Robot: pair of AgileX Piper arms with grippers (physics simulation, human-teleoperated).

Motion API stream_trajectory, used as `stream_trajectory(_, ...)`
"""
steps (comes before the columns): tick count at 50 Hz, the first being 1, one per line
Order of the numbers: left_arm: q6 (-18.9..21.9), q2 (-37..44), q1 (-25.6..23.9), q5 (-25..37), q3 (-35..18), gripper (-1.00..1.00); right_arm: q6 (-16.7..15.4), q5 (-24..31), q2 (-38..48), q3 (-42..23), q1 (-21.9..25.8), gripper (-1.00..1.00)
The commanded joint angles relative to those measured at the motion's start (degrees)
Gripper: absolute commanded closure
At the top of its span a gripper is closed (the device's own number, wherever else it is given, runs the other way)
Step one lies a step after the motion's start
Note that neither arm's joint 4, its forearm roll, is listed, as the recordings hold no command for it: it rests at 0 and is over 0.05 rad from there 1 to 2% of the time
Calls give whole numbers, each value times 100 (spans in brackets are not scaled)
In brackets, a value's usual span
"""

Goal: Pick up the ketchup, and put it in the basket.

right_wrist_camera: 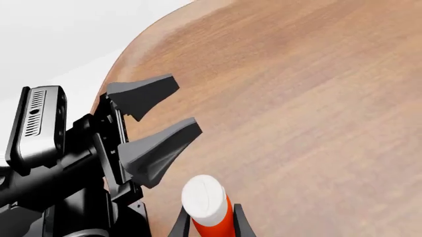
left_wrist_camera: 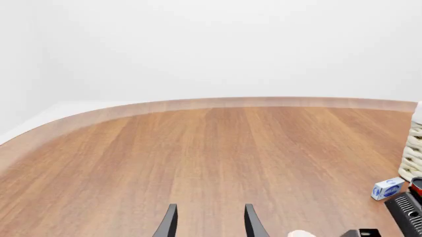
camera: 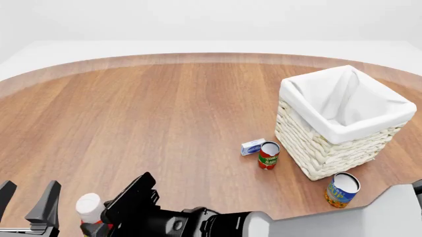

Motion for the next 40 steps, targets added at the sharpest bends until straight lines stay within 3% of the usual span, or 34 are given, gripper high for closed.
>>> stream_trajectory(1, 0, 0, 0, 0, 0, -100, 92, -17, -267, 110, -129, 100)
stream_trajectory(40, 0, 0, 0, 0, 0, -100, 10, -91, -1002, 468, -858, 100)
